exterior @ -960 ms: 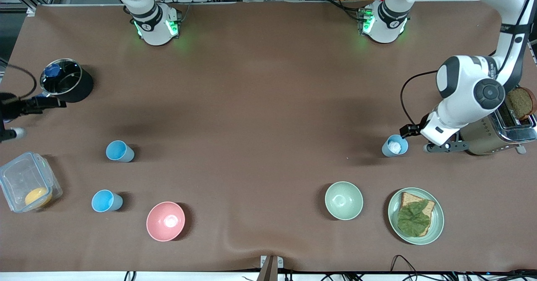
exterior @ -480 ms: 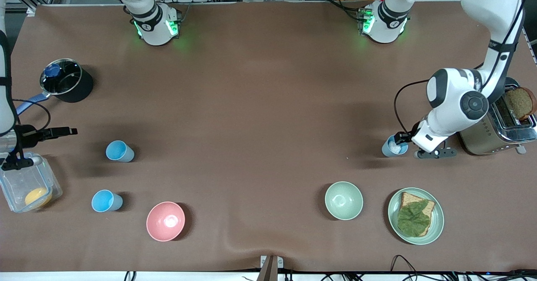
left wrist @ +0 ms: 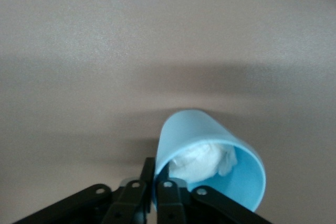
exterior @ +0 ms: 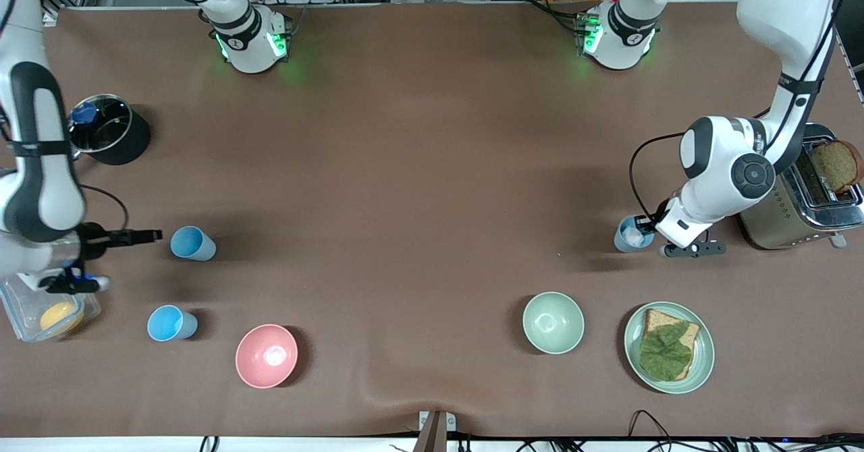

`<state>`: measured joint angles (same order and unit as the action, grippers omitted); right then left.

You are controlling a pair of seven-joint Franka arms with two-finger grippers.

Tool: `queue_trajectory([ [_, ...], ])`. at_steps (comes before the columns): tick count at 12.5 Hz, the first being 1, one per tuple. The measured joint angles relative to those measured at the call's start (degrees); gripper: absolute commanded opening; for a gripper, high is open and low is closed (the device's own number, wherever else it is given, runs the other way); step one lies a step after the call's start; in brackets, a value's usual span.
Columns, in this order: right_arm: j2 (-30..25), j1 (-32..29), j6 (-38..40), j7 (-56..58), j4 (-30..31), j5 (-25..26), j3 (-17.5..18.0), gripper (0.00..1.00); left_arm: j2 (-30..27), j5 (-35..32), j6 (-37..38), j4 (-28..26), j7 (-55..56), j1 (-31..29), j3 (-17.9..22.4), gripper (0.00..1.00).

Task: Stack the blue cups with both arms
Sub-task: 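Carry the blue cup toward the table middle with the left gripper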

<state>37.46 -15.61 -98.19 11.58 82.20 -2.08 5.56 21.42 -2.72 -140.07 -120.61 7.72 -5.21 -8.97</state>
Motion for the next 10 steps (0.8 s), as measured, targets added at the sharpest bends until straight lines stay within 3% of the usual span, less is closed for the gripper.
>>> queue_trajectory([
  [4, 2.4, 1.0, -5.9, -1.1, 2.6, 0.2, -0.6, 1.00, -0.1, 0.0, 0.5, 1.8, 0.2, 0.1, -2.1, 0.00],
  [8, 4.3, 0.3, -7.3, -1.1, 4.1, 0.2, -1.0, 1.00, -0.4, 0.1, 10.4, 9.5, 16.6, 1.4, -12.9, 0.00],
  [9, 4.8, -0.1, -7.7, -1.1, 4.5, 0.2, -1.0, 0.17, -0.3, 0.1, 11.6, 11.0, 22.9, 3.4, -15.0, 0.00],
  [10, 5.2, -0.4, -8.6, -1.0, 4.7, 0.2, -1.0, 0.00, -0.1, 0.1, 12.1, 11.8, 29.3, 6.6, -16.0, 0.00],
])
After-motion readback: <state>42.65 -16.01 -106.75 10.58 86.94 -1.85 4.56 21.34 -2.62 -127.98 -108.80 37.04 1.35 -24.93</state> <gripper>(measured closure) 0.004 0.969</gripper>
